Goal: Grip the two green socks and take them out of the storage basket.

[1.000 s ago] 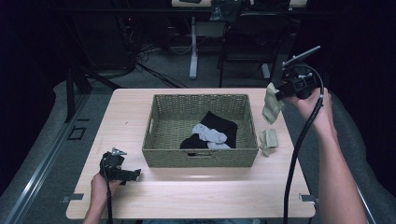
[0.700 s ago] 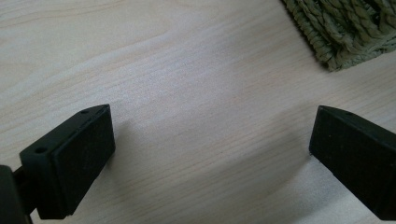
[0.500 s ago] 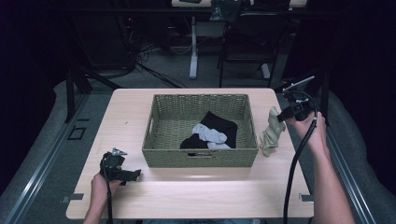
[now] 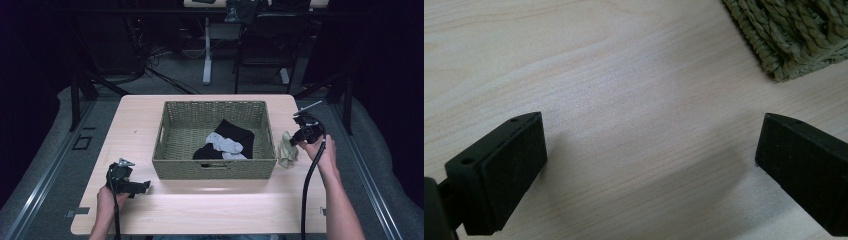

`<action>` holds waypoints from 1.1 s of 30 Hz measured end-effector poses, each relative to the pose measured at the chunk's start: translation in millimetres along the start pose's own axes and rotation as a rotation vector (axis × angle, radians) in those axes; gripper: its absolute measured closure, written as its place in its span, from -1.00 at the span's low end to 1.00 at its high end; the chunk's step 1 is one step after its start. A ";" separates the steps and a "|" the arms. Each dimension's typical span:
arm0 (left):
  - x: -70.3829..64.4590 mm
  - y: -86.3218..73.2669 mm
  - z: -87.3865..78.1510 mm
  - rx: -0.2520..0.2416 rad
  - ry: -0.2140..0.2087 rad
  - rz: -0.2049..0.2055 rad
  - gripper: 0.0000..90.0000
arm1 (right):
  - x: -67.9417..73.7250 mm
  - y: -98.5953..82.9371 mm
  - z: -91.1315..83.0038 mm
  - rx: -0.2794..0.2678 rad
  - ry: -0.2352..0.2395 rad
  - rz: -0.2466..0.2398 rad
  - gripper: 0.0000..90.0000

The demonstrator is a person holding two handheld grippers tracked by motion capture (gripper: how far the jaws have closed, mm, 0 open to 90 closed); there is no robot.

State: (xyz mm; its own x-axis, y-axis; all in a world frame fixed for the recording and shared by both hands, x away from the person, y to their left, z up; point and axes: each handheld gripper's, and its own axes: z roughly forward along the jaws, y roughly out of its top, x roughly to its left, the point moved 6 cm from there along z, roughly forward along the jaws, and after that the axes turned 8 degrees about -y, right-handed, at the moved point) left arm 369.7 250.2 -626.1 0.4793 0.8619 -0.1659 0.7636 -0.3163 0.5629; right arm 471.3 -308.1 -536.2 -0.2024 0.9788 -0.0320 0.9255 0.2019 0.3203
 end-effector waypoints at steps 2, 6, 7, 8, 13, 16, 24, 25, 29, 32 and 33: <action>-0.1 0.2 0.1 0.000 -0.001 0.003 -1.00 | -0.2 -2.9 7.0 0.021 0.000 -0.008 0.92; 0.2 0.7 -0.7 -0.008 0.002 0.003 -1.00 | 1.0 -6.2 14.9 0.012 0.011 0.009 0.81; 0.2 0.7 -0.7 -0.008 0.002 0.003 -1.00 | 1.0 -6.2 14.9 0.012 0.011 0.009 0.81; 0.6 0.8 -1.3 -0.009 0.003 0.005 -1.00 | 1.2 -7.6 12.3 0.005 0.010 -0.003 0.68; 0.7 1.1 -1.8 -0.016 0.006 0.000 -1.00 | 5.0 -10.6 -5.6 -0.055 0.012 -0.018 0.28; 0.4 1.3 -2.0 -0.018 0.008 0.002 -1.00 | 10.0 -18.3 -29.1 -0.125 0.000 -0.034 -0.12; 0.6 1.6 -2.5 -0.019 0.011 0.006 -1.00 | 24.8 -43.8 -65.5 -0.253 0.022 -0.088 -0.48; 0.6 1.6 -2.5 -0.019 0.011 0.006 -1.00 | 24.8 -43.8 -65.5 -0.253 0.022 -0.088 -0.48; 0.6 1.6 -2.6 -0.021 0.012 0.005 -1.00 | 31.1 -56.7 -74.1 -0.286 0.012 -0.113 -0.67; 0.6 1.6 -2.7 -0.020 0.012 0.006 -1.00 | 35.5 -66.7 -76.9 -0.298 0.006 -0.129 -0.70; 0.7 1.6 -2.8 -0.020 0.013 0.006 -1.00 | 36.8 -70.4 -77.2 -0.302 0.005 -0.132 -0.72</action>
State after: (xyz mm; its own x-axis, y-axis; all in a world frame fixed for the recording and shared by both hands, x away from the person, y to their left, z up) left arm 370.1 251.4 -623.0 0.4777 0.8653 -0.1520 0.7518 -0.3131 0.5802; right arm 374.0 -289.0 -486.9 -0.3166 0.9445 -0.0875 0.7549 0.3068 0.5797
